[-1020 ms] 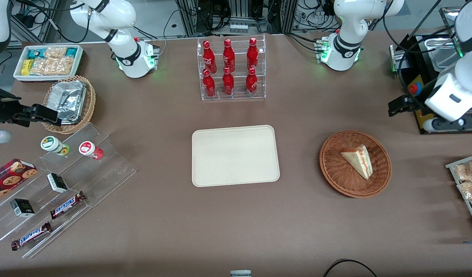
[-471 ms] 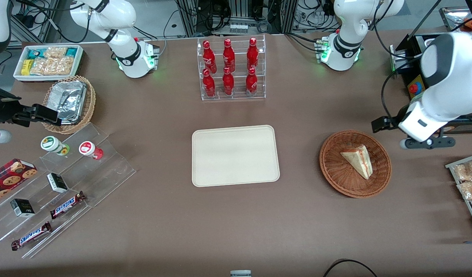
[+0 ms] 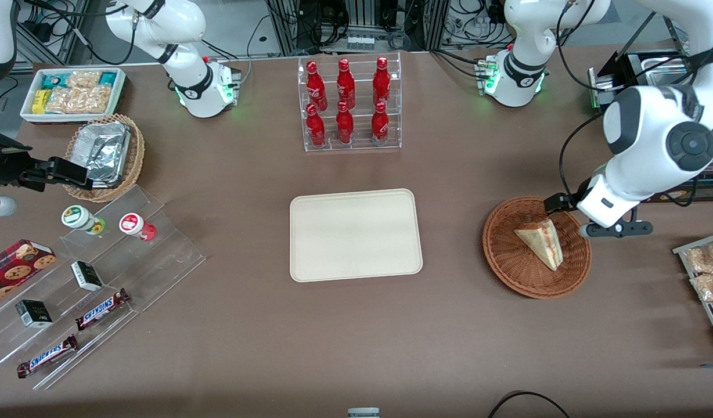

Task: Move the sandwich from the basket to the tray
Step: 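Move the left gripper over the wicker basket above the wrapped sandwich, then lower the open left gripper around the wrapped sandwich in the basket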

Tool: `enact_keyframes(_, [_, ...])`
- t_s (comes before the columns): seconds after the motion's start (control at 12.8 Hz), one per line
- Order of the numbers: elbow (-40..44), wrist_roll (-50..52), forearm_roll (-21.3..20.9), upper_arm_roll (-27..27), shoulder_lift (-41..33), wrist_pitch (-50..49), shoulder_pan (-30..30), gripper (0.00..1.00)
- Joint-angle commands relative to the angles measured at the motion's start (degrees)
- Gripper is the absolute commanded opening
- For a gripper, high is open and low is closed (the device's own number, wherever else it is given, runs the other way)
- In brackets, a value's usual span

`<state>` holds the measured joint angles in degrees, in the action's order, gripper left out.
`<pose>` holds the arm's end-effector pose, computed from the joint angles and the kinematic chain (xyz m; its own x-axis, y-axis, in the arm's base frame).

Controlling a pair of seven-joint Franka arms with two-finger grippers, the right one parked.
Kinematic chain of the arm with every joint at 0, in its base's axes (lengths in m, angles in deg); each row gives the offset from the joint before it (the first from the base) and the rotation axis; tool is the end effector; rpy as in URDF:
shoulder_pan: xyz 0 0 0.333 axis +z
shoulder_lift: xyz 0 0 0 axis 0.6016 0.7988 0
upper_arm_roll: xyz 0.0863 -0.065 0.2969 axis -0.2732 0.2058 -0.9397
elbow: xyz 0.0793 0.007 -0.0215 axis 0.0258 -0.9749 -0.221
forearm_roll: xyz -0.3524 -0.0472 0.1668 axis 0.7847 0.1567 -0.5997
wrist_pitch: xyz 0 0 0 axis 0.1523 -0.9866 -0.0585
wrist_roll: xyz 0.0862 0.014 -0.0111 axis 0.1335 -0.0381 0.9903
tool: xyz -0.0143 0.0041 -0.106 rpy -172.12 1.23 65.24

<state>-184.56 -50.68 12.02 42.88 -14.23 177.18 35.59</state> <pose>0.5566 -0.0390 0.3853 0.9943 0.0271 -0.1028 0.0270 -0.9996 -0.0025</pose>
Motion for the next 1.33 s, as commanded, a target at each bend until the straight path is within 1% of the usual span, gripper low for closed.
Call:
enact_keyframes(0.0, [-1.5, 0.6, 0.0, -0.3, 1.6, 3.6, -0.2, 1.0])
enact_keyframes(0.31, [-5.6, 1.8, 0.2, -0.4, 2.0, 9.8, 0.7, 1.0])
enact_keyframes(0.55, [-6.3, 14.7, 0.2, -0.3, 2.8, 11.7, 1.3, 1.0])
enact_keyframes(0.78, [-6.5, 25.2, 0.2, -0.3, 3.2, 13.2, 1.0, 1.0])
enact_keyframes(1.25, [-6.6, 31.2, 1.0, -0.3, 5.3, 17.3, 0.8, 1.0])
